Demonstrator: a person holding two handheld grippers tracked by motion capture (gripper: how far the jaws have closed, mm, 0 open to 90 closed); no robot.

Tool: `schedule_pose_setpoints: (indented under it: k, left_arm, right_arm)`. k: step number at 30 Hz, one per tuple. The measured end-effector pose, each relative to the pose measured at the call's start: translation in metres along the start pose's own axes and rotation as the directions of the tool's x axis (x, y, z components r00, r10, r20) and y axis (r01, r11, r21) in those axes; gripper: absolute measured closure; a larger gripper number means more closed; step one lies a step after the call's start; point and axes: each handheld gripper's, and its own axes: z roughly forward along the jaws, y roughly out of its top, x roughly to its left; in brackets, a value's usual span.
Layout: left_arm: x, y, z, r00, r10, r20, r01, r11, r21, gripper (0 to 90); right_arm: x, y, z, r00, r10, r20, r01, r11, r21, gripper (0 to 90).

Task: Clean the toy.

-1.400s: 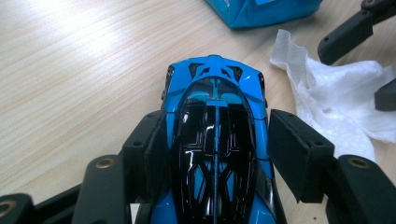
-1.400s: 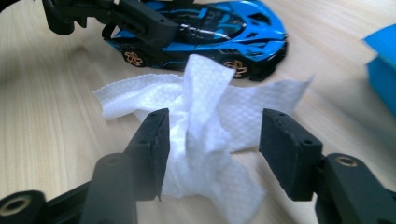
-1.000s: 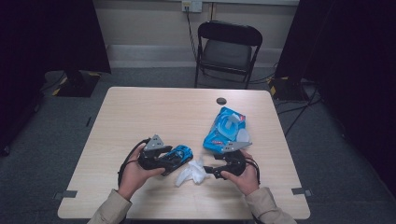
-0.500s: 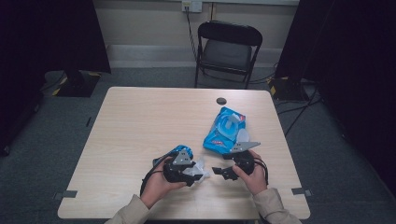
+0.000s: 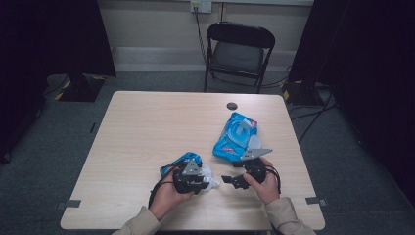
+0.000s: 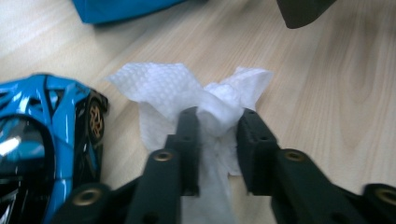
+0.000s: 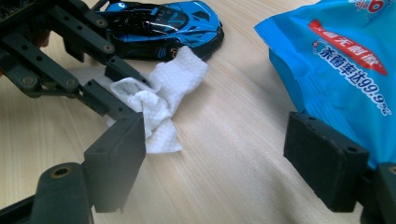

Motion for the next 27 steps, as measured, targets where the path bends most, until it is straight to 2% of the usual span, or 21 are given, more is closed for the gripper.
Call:
schedule_pose_setpoints:
  k: [2, 4, 5, 10, 13, 15, 17, 19, 23, 27]
  left_arm:
    - [0.0, 0.001, -0.002, 0.9998, -0.02, 0.006, 0.02, 0.9997, 0.012, 77.3]
    - [0.003, 0.002, -0.006, 0.9978, -0.064, 0.021, 0.063, 0.9978, 0.023, 78.8]
    - [0.003, 0.002, -0.006, 0.9978, -0.064, 0.021, 0.063, 0.9978, 0.023, 79.1]
    - [0.007, 0.006, -0.03, 0.9972, -0.072, 0.021, 0.073, 0.997, -0.026, 79.1]
    - [0.01, 0.009, -0.049, 0.996, -0.089, 0.009, 0.089, 0.9938, -0.066, 78.9]
    - [0.012, 0.01, -0.055, 0.9955, -0.095, -0.006, 0.094, 0.9925, -0.078, 78.8]
    - [0.017, 0.009, -0.076, 0.9943, -0.102, -0.033, 0.098, 0.9896, -0.106, 78.7]
    - [0.02, 0.007, -0.087, 0.9927, -0.111, -0.047, 0.105, 0.987, -0.122, 78.7]
    - [0.027, -0.006, -0.111, 0.986, -0.14, -0.09, 0.126, 0.9814, -0.145, 78.5]
    - [0.031, -0.021, -0.124, 0.9784, -0.17, -0.118, 0.153, 0.9778, -0.143, 78.4]
  right_arm:
    - [0.0, 0.0, 0.001, 1.0, 0.001, -0.002, -0.001, 1.0, 0.0, 20.4]
    - [0.001, 0.001, 0.001, 1.0, -0.002, -0.003, 0.002, 1.0, 0.004, 20.3]
    - [0.001, 0.001, 0.001, 1.0, -0.002, -0.003, 0.002, 1.0, 0.004, 20.3]
    - [0.002, 0.007, 0.002, 0.9999, -0.011, 0.004, 0.011, 1.0, -0.016, 21.0]
    - [0.004, 0.012, 0.006, 0.9997, -0.02, -0.012, 0.02, 1.0, -0.021, 21.0]
    - [0.006, 0.016, 0.01, 0.9992, -0.034, -0.022, 0.034, 0.999, -0.015, 21.0]
    - [0.01, 0.021, 0.015, 0.9981, -0.054, -0.031, 0.054, 0.998, -0.013, 21.0]
    - [0.013, 0.027, 0.02, 0.9965, -0.07, -0.044, 0.07, 0.997, -0.018, 21.5]
    - [0.02, 0.04, 0.034, 0.9926, -0.096, -0.075, 0.093, 0.995, -0.036, 22.8]
    - [0.028, 0.052, 0.05, 0.9866, -0.133, -0.094, 0.131, 0.991, -0.031, 22.6]
